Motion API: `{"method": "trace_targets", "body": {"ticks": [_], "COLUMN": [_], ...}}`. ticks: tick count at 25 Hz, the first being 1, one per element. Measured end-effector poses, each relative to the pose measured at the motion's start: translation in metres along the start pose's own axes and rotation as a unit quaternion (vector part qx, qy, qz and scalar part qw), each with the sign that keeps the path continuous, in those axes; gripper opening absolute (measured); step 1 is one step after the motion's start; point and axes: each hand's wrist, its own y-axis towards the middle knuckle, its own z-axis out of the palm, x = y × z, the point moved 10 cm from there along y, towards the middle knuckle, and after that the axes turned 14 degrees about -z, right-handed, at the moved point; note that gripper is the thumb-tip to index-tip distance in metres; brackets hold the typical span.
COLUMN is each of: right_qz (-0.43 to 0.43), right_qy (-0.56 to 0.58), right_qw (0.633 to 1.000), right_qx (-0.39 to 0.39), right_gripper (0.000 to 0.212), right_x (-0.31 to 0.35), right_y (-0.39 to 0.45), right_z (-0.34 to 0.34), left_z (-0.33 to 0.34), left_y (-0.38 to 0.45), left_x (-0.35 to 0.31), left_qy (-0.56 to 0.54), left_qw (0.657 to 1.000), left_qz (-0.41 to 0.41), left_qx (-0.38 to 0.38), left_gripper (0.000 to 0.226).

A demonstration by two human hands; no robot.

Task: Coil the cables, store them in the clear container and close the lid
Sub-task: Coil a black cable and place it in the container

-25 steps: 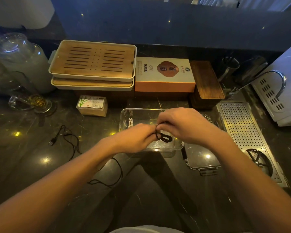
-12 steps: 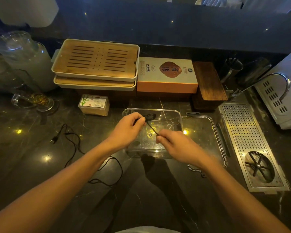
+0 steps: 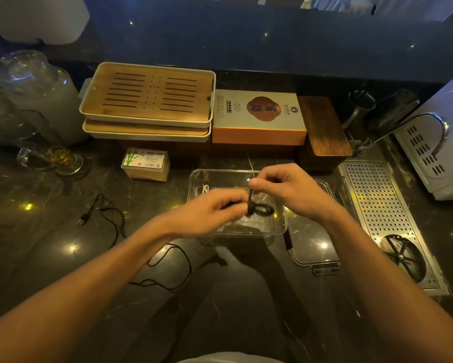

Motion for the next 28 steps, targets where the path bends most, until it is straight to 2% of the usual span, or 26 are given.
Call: {"method": "trace_targets", "body": {"ticks": [3, 5, 7, 9, 11, 13, 15, 17, 19, 20, 22, 23, 26, 28], "right_qz": [0.039, 0.042, 0.034, 0.019, 0.000, -0.019, -0.045, -0.054, -0.009, 0.027, 0.092, 0.110, 0.135, 0.131], "right_qy": [0.074, 0.039, -0.014, -0.126, -0.268, -0.358, -0.383, -0.308, -0.143, -0.041, 0.139, 0.194, 0.287, 0.382], "right_qw": [0.996, 0.997, 0.999, 0.992, 0.960, 0.928, 0.917, 0.945, 0.988, 0.998, 0.986, 0.975, 0.948, 0.915], "right_qx": [-0.045, -0.046, -0.040, 0.011, 0.080, 0.103, 0.104, 0.092, 0.050, 0.025, -0.005, -0.005, 0.014, -0.011], "right_gripper": [0.030, 0.027, 0.020, 0.017, 0.016, 0.016, 0.015, 0.009, 0.005, 0.004, 0.008, 0.008, 0.008, 0.008], "right_x": [-0.020, -0.021, -0.016, -0.006, 0.007, 0.018, 0.030, 0.038, 0.031, 0.024, 0.011, 0.006, -0.002, -0.005], "right_y": [-0.013, -0.021, -0.029, -0.036, -0.037, -0.033, -0.028, -0.025, -0.023, -0.023, -0.027, -0.029, -0.035, -0.039], "right_z": [0.013, 0.024, 0.032, 0.044, 0.054, 0.051, 0.043, 0.035, 0.024, 0.019, 0.018, 0.021, 0.032, 0.039], "left_z": [-0.021, -0.024, -0.027, -0.028, -0.028, -0.022, -0.012, -0.005, 0.001, 0.003, 0.007, 0.008, 0.015, 0.019], "left_y": [-0.001, 0.002, 0.005, 0.006, 0.006, 0.010, 0.015, 0.017, 0.013, 0.010, 0.006, 0.003, 0.001, 0.002], "left_x": [0.008, 0.025, 0.046, 0.055, 0.049, 0.041, 0.036, 0.028, 0.015, 0.011, 0.006, 0.004, -0.001, 0.000], "left_qy": [-0.161, -0.229, -0.247, -0.189, -0.069, 0.026, 0.110, 0.179, 0.189, 0.175, 0.128, 0.107, 0.037, -0.060], "left_qw": [0.985, 0.964, 0.947, 0.949, 0.957, 0.965, 0.971, 0.972, 0.979, 0.983, 0.990, 0.992, 0.995, 0.992], "left_qz": [-0.011, -0.054, -0.107, -0.139, -0.148, -0.148, -0.140, -0.118, -0.072, -0.055, -0.041, -0.033, -0.008, -0.008], "left_qx": [-0.068, -0.121, -0.173, -0.210, -0.239, -0.217, -0.158, -0.097, -0.033, -0.003, 0.041, 0.056, 0.088, 0.114], "left_gripper": [0.022, 0.022, 0.024, 0.024, 0.022, 0.019, 0.018, 0.019, 0.021, 0.022, 0.023, 0.021, 0.020, 0.025]}}
